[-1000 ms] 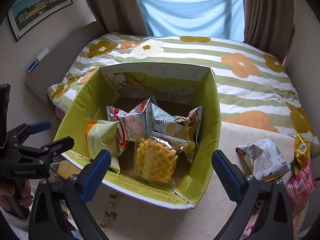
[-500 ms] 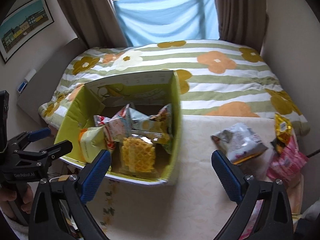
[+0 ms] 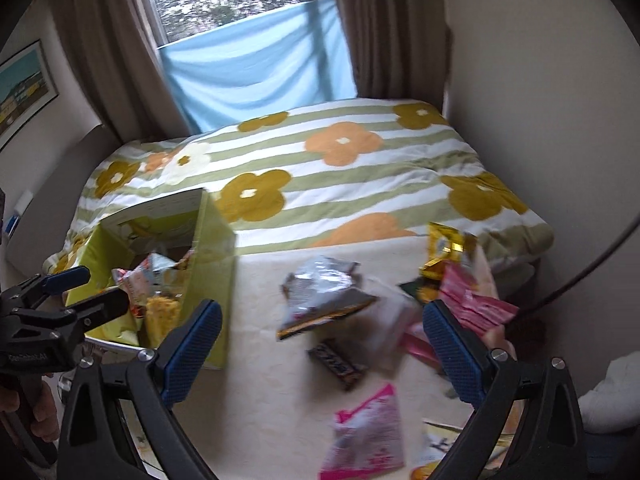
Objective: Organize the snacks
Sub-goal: 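Move both tools back toward the remaining snacks on the board, then grasp the silver printed snack bag with the left tool while the right tool grasps the pink candy bag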
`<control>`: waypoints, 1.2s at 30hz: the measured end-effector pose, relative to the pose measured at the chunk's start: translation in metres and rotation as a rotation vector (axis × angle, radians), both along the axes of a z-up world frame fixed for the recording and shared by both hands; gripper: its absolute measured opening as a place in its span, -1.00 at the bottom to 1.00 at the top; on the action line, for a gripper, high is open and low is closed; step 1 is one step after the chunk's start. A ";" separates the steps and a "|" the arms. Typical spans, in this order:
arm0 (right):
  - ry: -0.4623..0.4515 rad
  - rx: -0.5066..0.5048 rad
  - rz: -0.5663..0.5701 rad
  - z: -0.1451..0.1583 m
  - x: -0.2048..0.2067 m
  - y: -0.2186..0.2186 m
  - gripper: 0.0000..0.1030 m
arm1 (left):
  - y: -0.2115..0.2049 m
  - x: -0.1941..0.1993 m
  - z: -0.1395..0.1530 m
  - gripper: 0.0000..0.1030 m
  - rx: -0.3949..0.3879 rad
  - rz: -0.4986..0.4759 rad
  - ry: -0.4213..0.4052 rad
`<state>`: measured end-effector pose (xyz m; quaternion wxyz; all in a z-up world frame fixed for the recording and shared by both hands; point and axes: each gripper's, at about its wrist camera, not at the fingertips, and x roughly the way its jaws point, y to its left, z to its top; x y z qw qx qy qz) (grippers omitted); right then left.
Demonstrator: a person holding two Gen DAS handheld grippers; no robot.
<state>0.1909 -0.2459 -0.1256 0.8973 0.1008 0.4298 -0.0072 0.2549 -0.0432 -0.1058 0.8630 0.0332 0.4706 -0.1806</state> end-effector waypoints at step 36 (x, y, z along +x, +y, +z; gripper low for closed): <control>0.332 0.186 -0.234 -0.132 0.029 -0.136 0.95 | -0.161 0.124 -0.175 0.99 0.287 0.098 0.341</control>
